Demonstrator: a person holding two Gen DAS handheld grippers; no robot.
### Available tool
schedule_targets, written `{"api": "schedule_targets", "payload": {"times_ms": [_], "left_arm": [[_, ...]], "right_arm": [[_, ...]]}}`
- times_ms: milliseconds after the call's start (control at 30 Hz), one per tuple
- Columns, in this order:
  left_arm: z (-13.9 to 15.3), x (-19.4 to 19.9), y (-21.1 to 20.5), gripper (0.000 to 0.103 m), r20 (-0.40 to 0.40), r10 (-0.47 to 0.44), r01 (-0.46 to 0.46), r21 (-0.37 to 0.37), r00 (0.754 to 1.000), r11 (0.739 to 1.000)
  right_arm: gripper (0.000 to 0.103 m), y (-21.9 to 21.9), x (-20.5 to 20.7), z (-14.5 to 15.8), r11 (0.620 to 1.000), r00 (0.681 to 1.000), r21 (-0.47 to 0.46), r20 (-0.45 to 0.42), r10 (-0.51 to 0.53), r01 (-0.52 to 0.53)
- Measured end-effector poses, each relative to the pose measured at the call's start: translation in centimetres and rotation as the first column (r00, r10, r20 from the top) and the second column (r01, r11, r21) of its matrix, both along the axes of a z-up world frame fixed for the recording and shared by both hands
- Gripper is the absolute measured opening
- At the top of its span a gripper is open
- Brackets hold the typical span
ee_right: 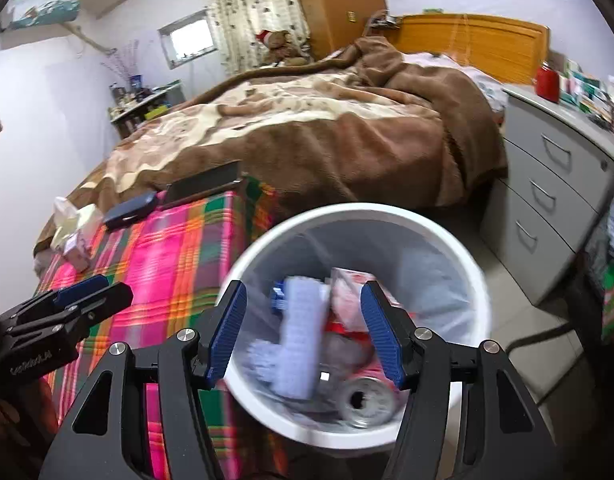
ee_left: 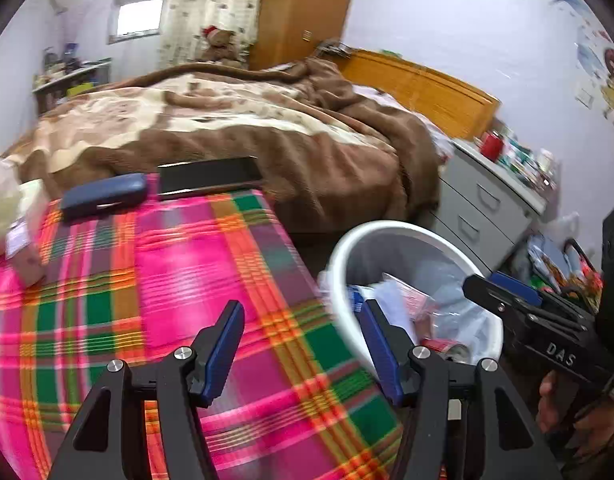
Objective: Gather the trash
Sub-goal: 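Move both grippers back toward the purple juice carton on the cloth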
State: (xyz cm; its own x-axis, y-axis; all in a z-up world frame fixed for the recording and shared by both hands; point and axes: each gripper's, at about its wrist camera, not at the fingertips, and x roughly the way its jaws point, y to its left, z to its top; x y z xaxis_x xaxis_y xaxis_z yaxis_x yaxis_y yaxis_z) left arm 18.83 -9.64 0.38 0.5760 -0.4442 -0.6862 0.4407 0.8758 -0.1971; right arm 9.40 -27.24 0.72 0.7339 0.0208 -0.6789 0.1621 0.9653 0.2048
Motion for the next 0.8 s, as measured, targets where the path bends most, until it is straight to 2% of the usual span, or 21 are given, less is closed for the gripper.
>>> {"api": "schedule_targets", "payload": {"times_ms": [433, 800], "left_arm": [[0.4, 1.2, 8.9, 0.060, 0.041, 0.193, -0.195, 0.043, 0.980, 0.980], [0.0, 3.9, 16.3, 0.065, 0.037, 0.371, -0.373, 0.039, 0.928, 0.927]], "right_arm": [[0.061, 6.1, 3.2, 0.4, 0.992, 0.992, 0.023, 0.031, 0.121, -0.122], [0.061, 11.1, 6.5, 0.8, 0.972, 0.971, -0.033, 0.049, 0.233, -0.232]]}}
